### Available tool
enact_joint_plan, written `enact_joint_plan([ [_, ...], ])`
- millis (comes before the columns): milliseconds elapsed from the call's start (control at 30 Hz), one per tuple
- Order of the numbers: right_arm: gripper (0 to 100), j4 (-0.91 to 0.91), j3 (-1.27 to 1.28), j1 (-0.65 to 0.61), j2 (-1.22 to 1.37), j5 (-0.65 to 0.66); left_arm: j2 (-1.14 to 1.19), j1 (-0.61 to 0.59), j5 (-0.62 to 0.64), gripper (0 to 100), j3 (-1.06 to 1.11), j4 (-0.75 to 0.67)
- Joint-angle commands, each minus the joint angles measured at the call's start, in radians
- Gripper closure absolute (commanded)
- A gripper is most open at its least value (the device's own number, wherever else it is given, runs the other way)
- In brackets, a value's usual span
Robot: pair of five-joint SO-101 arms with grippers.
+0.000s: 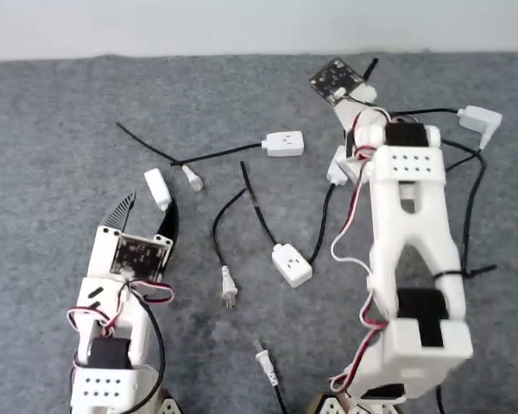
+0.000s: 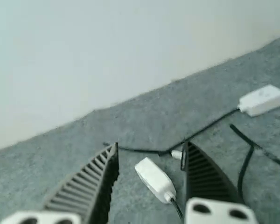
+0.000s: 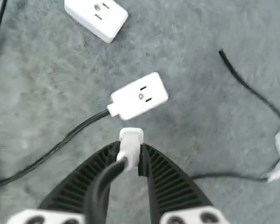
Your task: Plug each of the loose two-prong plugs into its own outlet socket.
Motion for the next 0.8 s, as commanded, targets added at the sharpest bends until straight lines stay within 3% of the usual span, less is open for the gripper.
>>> enact_joint_plan([
  [0,99.1,-0.016,-0.18,0.01,0.117,0.098,0.15,-0.012,0.012,78,-0.067,-0.089],
  [433,99.1,-0.005,-0.631,0.007,0.529,0.161,0.477,-0.014,0.012,78,-0.193,-0.187],
  [767,99.1,0.176,-0.697,-0.022,0.544,0.169,0.517,-0.014,0.011,78,-0.213,-0.189],
])
